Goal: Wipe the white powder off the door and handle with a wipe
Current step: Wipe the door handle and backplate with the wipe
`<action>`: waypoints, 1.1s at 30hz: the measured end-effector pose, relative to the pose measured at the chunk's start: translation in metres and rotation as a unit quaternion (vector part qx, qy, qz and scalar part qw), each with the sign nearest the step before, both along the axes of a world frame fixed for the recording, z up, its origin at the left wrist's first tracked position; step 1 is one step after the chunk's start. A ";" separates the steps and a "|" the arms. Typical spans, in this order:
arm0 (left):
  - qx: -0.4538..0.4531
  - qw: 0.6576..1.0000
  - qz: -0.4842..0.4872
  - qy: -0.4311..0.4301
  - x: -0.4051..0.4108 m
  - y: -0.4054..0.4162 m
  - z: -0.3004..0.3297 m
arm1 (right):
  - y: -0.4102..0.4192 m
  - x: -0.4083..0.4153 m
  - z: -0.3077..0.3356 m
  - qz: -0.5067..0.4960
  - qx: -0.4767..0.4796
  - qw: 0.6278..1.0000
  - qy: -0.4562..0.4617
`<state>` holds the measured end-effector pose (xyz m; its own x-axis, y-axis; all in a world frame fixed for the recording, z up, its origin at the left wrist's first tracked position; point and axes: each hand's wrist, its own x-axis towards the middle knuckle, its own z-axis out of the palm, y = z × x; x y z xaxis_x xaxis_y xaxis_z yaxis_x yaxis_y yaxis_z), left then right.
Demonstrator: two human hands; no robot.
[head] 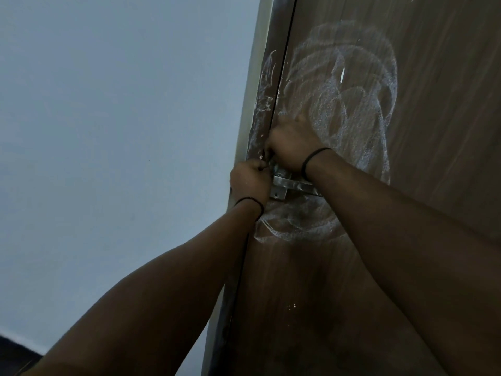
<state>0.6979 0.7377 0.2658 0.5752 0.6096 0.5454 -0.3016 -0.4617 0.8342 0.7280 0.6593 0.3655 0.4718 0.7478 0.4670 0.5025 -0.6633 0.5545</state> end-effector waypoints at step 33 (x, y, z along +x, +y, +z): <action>0.051 0.995 0.042 0.078 0.004 -0.003 0.008 | -0.079 -0.002 -0.033 0.101 0.342 0.920 0.164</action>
<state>0.7014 0.7346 0.2742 0.6075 0.6053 0.5144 -0.1282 -0.5643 0.8155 0.7256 0.5803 0.3323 0.5548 0.4202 0.7181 0.7196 -0.6756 -0.1606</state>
